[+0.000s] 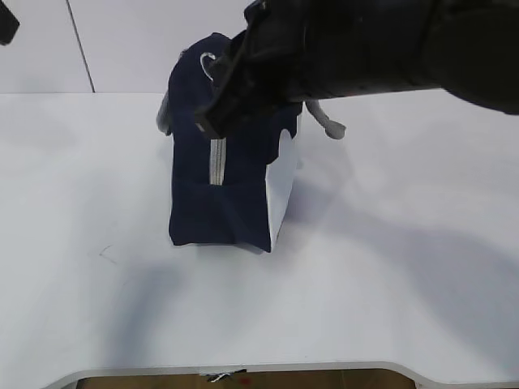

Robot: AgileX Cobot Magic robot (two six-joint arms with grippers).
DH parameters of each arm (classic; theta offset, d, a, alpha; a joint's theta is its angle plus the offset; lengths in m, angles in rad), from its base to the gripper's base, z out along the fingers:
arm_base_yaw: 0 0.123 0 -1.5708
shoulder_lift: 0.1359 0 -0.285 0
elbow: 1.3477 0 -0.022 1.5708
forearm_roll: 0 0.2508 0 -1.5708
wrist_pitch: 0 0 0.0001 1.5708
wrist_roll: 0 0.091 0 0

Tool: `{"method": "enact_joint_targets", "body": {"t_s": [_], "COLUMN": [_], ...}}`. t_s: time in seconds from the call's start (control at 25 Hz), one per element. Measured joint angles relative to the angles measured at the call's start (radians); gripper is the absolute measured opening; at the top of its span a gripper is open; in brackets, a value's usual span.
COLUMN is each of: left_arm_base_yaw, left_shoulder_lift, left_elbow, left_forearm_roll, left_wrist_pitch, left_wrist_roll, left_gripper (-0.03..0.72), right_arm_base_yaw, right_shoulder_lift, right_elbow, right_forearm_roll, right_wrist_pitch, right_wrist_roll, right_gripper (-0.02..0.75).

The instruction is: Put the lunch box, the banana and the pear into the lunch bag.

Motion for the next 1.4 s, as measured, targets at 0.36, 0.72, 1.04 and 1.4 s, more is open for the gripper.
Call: {"method": "enact_joint_targets", "body": {"t_s": [0.36, 0.72, 1.04, 1.4], "left_arm_base_yaw": [-0.105, -0.156, -0.156, -0.156], "left_shoulder_lift": [0.0, 0.0, 0.0, -0.055], "left_elbow": [0.169, 0.329, 0.504, 0.74], "left_forearm_roll": [-0.01, -0.022, -0.13, -0.474], "left_wrist_pitch": [-0.008, -0.165, -0.379, -0.608], "left_wrist_roll": [0.073, 0.177, 0.373, 0.759], "left_gripper": [0.246, 0.247, 0.247, 0.247], "right_arm_base_yaw": [0.0, 0.0, 0.0, 0.0], "right_shoulder_lift": [0.04, 0.043, 0.044, 0.044], "right_elbow": [-0.012, -0.012, -0.012, -0.012], "right_forearm_roll": [-0.009, -0.011, -0.013, -0.013], "right_wrist_pitch": [-0.031, -0.038, -0.045, -0.046], "right_wrist_roll": [0.004, 0.006, 0.005, 0.017], "right_gripper": [0.017, 0.017, 0.017, 0.017]}}
